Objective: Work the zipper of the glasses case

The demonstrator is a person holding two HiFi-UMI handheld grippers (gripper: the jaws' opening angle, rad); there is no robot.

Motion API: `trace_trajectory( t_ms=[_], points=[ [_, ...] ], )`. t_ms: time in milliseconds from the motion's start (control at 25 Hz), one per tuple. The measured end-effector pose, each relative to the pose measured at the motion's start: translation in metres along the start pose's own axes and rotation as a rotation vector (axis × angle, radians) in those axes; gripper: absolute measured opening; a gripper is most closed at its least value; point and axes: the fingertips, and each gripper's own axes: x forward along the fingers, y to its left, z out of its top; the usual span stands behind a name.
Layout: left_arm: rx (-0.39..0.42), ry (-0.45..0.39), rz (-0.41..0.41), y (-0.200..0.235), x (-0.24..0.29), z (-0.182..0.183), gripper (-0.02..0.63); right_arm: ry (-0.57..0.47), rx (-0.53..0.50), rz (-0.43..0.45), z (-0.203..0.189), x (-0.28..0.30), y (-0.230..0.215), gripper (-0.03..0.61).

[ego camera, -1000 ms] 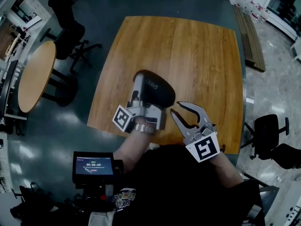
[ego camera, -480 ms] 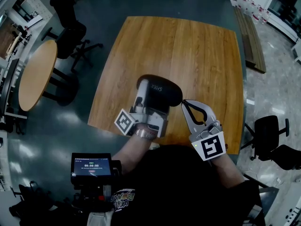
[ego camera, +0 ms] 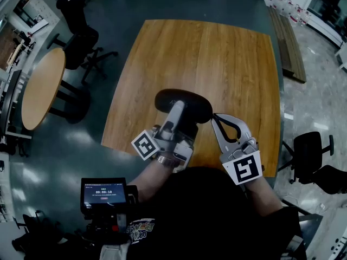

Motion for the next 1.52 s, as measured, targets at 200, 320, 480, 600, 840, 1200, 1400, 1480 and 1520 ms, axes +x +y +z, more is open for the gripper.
trace_trajectory(
  t_ms=[200,320,480,600,840,1200,1400,1480,1520],
  points=[
    [0.063,0.068,-0.142,-0.025,0.003,-0.013,0.327,-0.049,0.078,0.049,0.01,-0.004,0.005,0.003],
    [0.122,0.114,-0.177,-0.034,0.005,-0.019,0.319,-0.064,0.192,0.093,0.012,-0.005,0.01,0.003],
    [0.18,0.138,-0.162,-0.037,0.005,-0.019,0.27,-0.091,0.316,0.167,0.014,-0.005,0.012,0.003],
    [0.15,0.083,-0.084,-0.028,0.006,-0.014,0.268,-0.073,0.195,0.125,0.013,-0.003,0.011,0.003],
    [0.084,-0.029,0.054,-0.008,0.001,-0.002,0.262,0.073,-0.171,0.06,-0.007,0.0,0.027,0.002],
    [0.035,-0.004,-0.024,-0.011,0.003,-0.008,0.262,0.008,-0.032,0.104,0.001,-0.001,0.025,0.002],
    [0.14,0.117,-0.146,-0.036,0.007,-0.018,0.325,-0.055,0.185,0.151,0.01,-0.007,0.023,0.002],
    [0.165,0.151,-0.189,-0.044,0.008,-0.021,0.348,-0.068,0.25,0.189,0.012,-0.01,0.024,0.003],
    [0.179,0.162,-0.212,-0.049,0.009,-0.022,0.37,-0.079,0.298,0.217,0.014,-0.011,0.025,0.003]
  ],
)
